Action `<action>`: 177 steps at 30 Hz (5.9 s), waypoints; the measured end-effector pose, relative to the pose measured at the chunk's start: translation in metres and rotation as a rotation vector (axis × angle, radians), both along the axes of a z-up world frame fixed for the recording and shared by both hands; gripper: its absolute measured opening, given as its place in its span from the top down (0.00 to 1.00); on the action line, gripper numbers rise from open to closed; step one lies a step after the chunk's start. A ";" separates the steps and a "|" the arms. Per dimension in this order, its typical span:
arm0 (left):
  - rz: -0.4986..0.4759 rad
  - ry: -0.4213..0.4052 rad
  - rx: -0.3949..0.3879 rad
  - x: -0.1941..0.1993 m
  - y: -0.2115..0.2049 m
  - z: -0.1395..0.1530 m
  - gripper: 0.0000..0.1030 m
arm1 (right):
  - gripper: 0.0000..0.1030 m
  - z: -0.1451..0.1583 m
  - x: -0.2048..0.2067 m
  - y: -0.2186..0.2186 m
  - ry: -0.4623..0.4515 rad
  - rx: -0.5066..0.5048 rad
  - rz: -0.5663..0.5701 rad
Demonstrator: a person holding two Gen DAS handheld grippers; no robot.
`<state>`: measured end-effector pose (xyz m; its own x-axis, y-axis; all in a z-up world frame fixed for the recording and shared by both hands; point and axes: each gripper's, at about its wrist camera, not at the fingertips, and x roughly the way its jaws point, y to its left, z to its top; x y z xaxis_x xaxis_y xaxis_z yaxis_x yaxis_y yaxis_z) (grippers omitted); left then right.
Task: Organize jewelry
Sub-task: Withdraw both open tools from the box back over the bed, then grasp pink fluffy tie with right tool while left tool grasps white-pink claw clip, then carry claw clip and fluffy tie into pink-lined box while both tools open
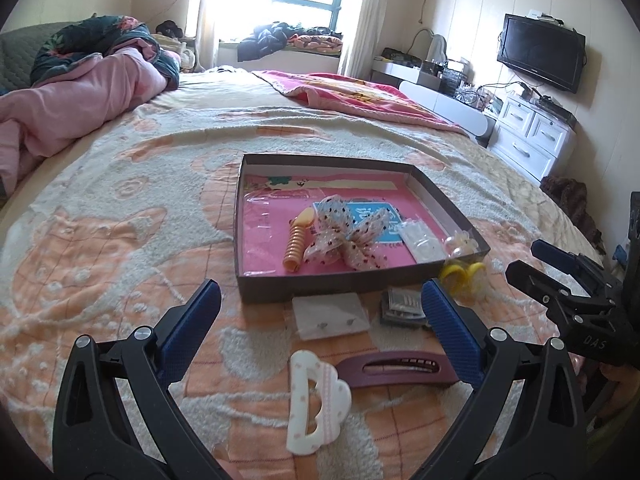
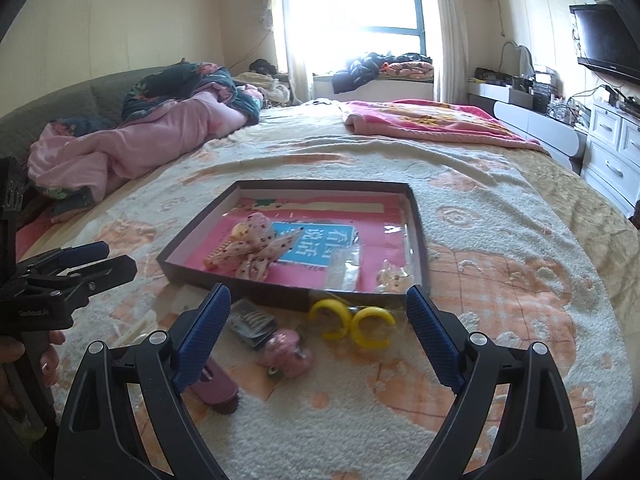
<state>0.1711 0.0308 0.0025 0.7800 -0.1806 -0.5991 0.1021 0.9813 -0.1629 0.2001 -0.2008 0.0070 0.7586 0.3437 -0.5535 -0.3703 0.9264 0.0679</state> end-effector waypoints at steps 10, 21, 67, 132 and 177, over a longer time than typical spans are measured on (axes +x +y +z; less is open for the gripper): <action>0.014 0.003 0.018 -0.013 0.007 -0.004 0.11 | 0.16 -0.004 -0.013 0.011 0.009 -0.011 0.043; 0.025 0.001 0.025 -0.026 0.016 -0.009 0.11 | 0.16 -0.012 -0.024 0.019 0.029 -0.020 0.071; -0.119 0.140 0.001 -0.025 -0.003 -0.072 0.72 | 0.74 -0.075 0.026 0.029 0.233 -0.027 0.104; -0.247 0.040 0.068 0.098 -0.081 0.001 0.72 | 0.74 -0.002 0.083 -0.040 0.050 0.034 -0.034; -0.275 0.179 0.083 0.150 -0.103 -0.046 0.65 | 0.74 -0.055 0.173 -0.019 0.166 -0.048 -0.014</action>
